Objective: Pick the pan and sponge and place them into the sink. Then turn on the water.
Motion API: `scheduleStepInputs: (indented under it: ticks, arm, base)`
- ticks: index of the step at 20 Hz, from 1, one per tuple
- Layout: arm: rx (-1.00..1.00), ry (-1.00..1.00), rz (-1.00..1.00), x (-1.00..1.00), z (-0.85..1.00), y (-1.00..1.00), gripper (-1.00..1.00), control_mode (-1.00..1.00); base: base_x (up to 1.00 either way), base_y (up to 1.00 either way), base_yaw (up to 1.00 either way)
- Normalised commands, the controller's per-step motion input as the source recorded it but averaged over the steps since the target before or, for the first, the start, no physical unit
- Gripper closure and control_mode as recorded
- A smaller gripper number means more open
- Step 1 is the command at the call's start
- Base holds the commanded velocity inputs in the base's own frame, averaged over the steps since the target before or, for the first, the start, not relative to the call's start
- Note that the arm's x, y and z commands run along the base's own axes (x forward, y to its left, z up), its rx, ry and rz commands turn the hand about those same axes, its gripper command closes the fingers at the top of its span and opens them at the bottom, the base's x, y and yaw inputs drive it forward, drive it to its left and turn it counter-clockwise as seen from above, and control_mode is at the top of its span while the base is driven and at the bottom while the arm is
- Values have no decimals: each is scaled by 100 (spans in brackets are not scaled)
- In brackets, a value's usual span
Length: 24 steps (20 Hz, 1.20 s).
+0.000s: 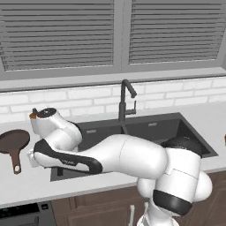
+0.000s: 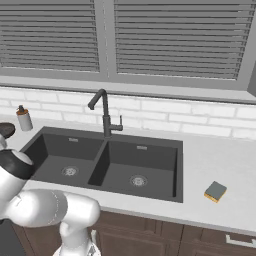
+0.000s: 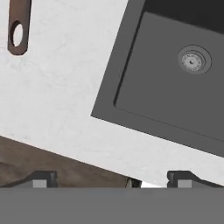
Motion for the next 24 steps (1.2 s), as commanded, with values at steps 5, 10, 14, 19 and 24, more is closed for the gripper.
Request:
scheduleStepInputs:
  ticks: [5,10,14,19,24]
  arm:
    - [1,-20,0,5,-2,43,-100,-100]
    - [2,-1,0,18,0,47,-100,-100]
    - [4,3,0,23,0,22,-100,-100]
    - [1,-1,0,22,0,26,-100,-100]
    - [0,-2,-1,9,0,41,-100,-100]
  base:
    - [0,0,0]
    - [0,0,0]
    - [0,0,0]
    - [0,0,0]
    - [0,0,0]
